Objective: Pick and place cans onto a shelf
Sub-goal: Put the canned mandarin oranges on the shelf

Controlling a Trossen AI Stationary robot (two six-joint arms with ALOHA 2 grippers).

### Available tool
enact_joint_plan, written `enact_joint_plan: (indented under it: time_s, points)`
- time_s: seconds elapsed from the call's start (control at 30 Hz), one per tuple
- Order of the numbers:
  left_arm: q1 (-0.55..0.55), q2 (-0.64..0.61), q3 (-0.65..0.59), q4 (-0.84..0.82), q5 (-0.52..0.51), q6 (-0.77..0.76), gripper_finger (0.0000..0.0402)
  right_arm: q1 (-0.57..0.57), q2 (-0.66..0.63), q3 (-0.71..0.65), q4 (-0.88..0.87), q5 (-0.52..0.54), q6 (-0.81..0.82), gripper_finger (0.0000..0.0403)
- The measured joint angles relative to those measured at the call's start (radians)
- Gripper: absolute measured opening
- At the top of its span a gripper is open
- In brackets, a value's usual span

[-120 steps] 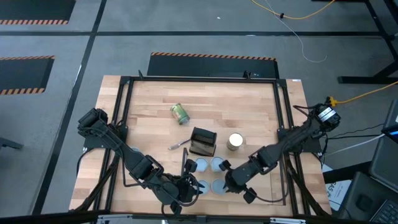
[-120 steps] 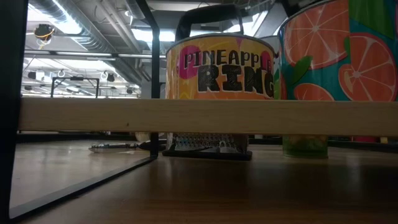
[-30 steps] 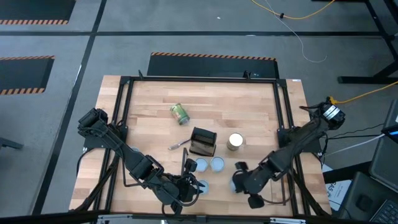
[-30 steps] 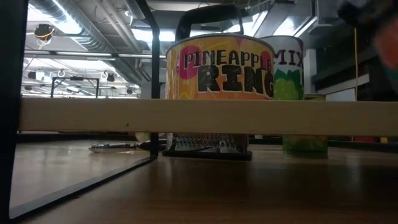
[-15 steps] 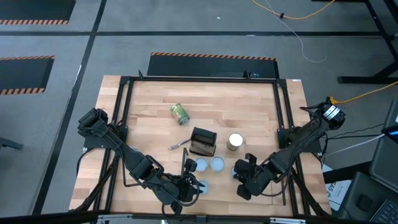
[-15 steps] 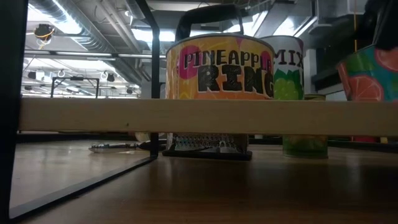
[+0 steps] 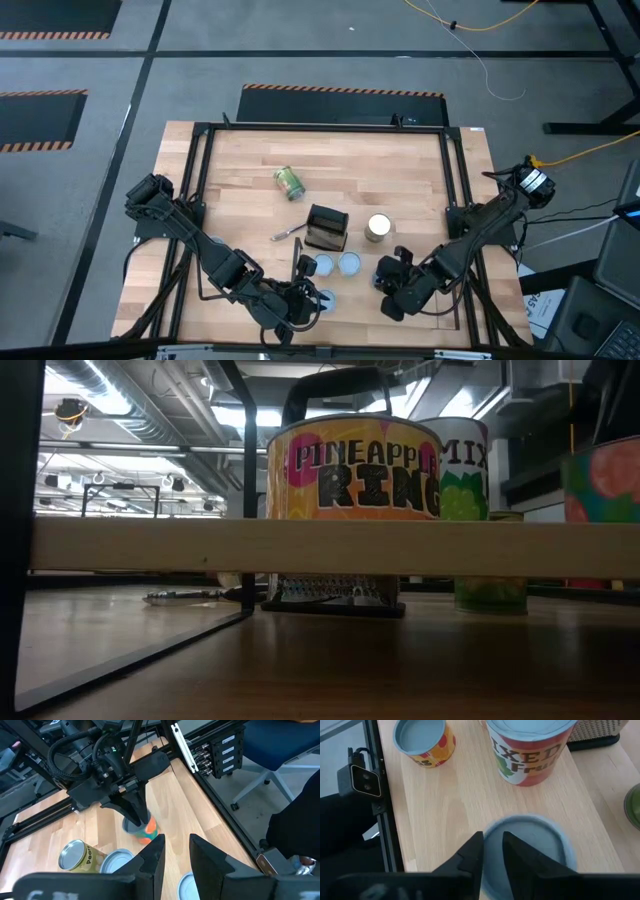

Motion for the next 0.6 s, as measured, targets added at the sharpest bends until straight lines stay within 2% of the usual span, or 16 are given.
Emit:
enact_joint_plan:
  time_s: [0.2,0.4,0.6]
  points:
    - [0.0,0.0,0.0,0.0,0.0,0.0,0.0081,0.0,0.0,0.0,0.004,-0.012,-0.074,0.0079]
    - [0.0,0.0,0.0,0.0,0.0,0.0,0.0081,-0.002,0.001,0.038,0.005,-0.123,-0.23,0.0079]
    - [0.0,0.0,0.0,0.0,0.0,0.0,0.0082,0.003,0.001,0.079,0.006,-0.131,-0.338,0.0079]
